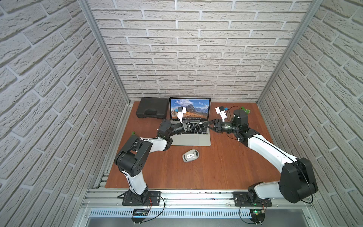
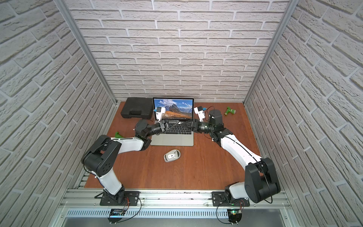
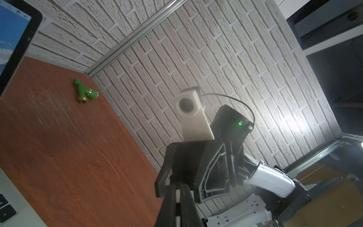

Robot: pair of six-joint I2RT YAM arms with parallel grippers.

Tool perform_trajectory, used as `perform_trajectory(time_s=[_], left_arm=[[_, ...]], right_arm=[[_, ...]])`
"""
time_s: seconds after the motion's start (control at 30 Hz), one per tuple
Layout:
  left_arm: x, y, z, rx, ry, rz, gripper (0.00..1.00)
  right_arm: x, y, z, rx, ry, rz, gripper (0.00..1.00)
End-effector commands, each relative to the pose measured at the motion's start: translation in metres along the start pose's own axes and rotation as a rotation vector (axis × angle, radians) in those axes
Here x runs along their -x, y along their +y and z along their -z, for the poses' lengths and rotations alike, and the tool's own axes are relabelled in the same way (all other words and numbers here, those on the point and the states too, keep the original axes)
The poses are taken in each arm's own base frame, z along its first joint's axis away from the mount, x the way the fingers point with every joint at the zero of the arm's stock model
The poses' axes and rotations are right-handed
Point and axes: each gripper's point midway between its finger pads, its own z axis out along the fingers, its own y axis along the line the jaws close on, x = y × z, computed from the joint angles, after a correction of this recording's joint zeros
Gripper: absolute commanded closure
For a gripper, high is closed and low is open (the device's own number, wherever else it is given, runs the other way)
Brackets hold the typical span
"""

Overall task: Remove the wireless mouse receiver from the laptop
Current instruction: Adjust the USB plug.

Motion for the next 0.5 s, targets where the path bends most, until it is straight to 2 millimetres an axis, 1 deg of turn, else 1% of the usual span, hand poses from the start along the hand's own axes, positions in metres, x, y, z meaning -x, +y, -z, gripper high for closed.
perform_trajectory(time_s=[0.0,0.1,0.17,0.3,0.47], left_arm=[[0.0013,-0.024,0.0003,-0.068,-0.001,-0.058,1.0],[0.0009,-0.024,-0.0016,-0.072,0.002,-0.056,1.0],[0.0001,-0.026,-0.0032,-0.077,0.006,-0.057,1.0],[0.0001,-0.0286,-0.0027,-0.08,0.004,-0.061,1.0],[0.0001,-0.0302,-0.0034,-0.084,0.006,-0.061,1.0]], right_arm=[[0.0118,0.0242,-0.0001,0.09,-0.003,0.039,0.56],[0.0159,0.032,-0.0036,0.144,0.003,0.017,0.58],[0.0163,0.0315,-0.0036,0.137,0.001,0.02,0.63],[0.0169,0.0295,-0.0054,0.129,0.006,0.015,0.66],[0.0204,0.0282,-0.0074,0.128,-0.001,0.016,0.73]])
